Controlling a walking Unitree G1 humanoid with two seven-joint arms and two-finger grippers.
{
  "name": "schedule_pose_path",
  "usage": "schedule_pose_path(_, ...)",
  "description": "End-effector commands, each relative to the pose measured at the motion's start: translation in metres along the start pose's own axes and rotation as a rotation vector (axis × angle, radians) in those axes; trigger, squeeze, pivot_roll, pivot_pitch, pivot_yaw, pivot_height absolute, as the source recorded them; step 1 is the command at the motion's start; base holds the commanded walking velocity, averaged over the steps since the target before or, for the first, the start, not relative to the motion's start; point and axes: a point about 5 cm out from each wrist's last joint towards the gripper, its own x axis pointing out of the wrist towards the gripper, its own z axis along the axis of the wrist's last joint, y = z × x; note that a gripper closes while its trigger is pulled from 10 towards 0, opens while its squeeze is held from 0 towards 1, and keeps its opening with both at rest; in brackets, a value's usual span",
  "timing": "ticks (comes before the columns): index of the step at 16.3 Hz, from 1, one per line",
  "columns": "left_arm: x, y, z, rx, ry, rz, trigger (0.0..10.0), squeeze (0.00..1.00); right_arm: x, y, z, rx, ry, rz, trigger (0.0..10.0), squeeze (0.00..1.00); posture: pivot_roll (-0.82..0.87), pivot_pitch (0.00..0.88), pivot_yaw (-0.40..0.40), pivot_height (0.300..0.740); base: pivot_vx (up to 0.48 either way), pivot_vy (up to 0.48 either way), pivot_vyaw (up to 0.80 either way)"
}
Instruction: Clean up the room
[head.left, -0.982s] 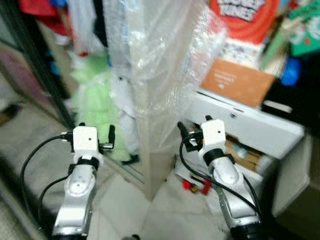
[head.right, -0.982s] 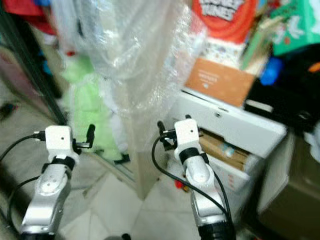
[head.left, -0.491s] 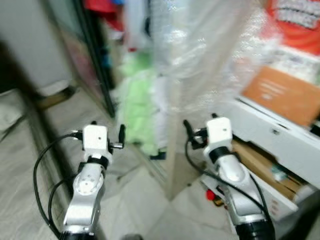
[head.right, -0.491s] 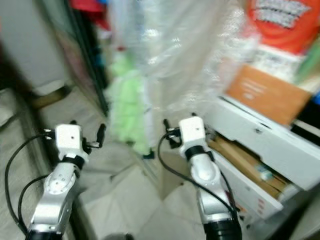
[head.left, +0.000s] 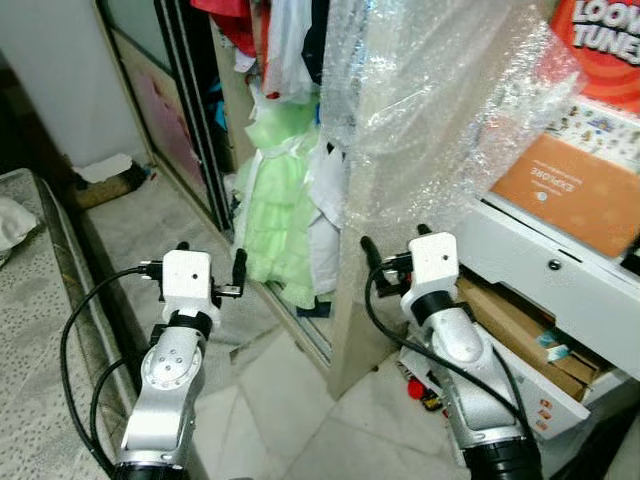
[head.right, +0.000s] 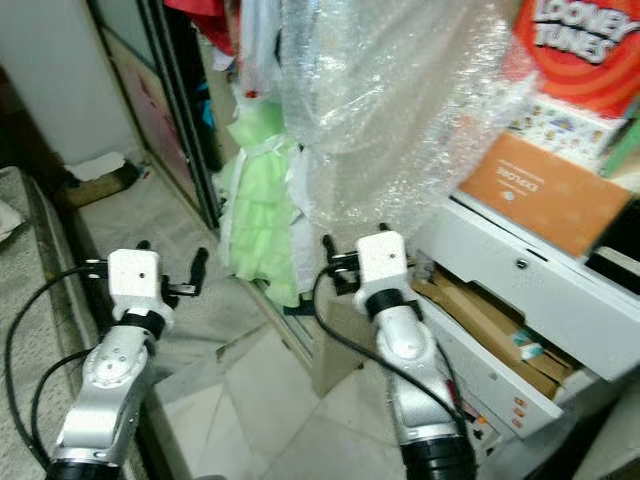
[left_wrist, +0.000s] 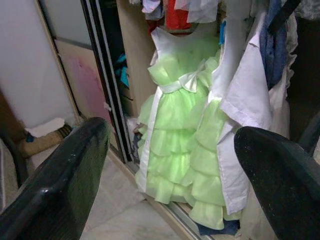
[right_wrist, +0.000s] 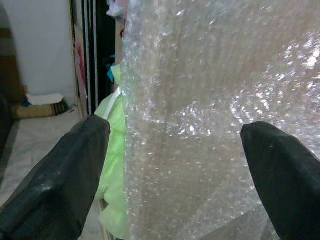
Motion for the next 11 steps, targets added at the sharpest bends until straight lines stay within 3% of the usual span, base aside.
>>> schedule_pose_path(1,0.0019,-0.0033,0.0035,-0.003,-0.015,-0.020,10.0,0.00,0.0012,-0.0039,0.0020,-0.009,-0.008,-0.006,10.0,0.00,0.01,0.000,-0.010,0.740,0.000,-0.364,0.00)
schedule_pose_path(4,0.0022,-0.0032,0.0035,-0.011,-0.015,-0.017,10.0,0.00,0.0006,-0.0039,0.0011,-0.008,-0.005,-0.006,10.0,0.00,0.01,0.000,-0.011,0.740,0.000,-0.369,0.00)
schedule_pose_path(10,0.0026,-0.0017,0.0033,-0.039,-0.015,-0.005,10.0,0.00,0.0009,-0.0039,0.0011,-0.002,-0.004,-0.005,10.0,0.00,0.01,0.000,-0.012,0.740,0.000,0.000,0.00)
schedule_pose_path(11,0.0028,-0.0015,0.0035,-0.040,-0.018,-0.002,10.0,0.00,0.0010,-0.0027,0.0021,-0.010,-0.010,0.010,10.0,0.00,0.01,0.000,-0.012,0.740,0.000,0.000,0.80)
